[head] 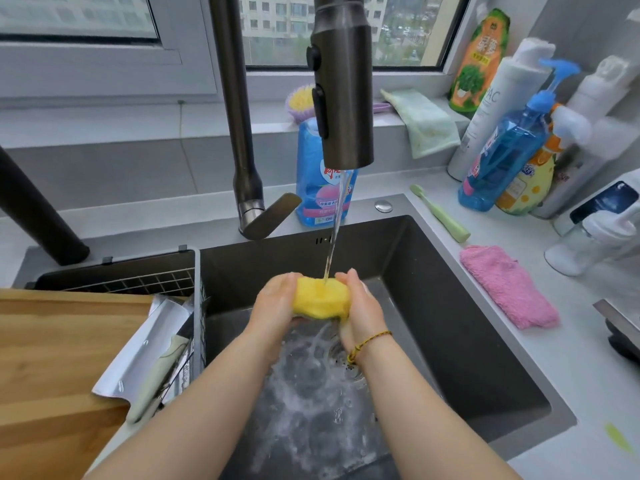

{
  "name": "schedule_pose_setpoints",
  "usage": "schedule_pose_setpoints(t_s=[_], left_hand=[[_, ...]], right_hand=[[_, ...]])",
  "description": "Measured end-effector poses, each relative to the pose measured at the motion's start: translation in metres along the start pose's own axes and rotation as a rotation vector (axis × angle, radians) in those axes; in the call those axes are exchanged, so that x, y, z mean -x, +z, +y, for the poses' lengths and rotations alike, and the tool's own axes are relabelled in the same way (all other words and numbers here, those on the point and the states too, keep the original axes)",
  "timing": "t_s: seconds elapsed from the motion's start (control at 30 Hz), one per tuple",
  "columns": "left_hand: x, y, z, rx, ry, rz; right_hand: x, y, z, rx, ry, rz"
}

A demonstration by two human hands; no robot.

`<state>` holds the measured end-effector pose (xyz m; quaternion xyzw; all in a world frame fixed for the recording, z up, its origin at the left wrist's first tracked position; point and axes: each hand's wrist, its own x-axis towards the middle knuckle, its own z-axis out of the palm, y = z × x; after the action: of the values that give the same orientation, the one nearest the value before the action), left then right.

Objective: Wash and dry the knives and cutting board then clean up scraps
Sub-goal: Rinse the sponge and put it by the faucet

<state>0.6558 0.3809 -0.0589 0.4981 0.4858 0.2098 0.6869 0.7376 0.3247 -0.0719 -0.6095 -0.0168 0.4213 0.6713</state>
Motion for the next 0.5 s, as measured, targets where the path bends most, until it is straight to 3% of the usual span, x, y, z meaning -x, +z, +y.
schedule_pose_setpoints(t_s=[0.07, 0.2, 0.4, 0.5], left_hand=[[-0.002, -0.007, -0.003, -0.179, 0.125, -0.038], [0.002, -0.009, -0.003, -0.302, 0.316, -0.109], [0.003, 0.0, -0.009, -0.424, 0.417, -0.105], [0.001, 0.007, -0.011, -0.431, 0.361, -0.08]], right_hand=[[0.002, -0.008, 0.001, 0.149, -0.126, -0.07], [0.01, -0.016, 0.0, 0.481, -0.299, -0.148], [0.013, -0.01, 0.004, 0.503, -0.294, -0.18], [0.013, -0.004, 0.008, 0.42, -0.235, -0.178]])
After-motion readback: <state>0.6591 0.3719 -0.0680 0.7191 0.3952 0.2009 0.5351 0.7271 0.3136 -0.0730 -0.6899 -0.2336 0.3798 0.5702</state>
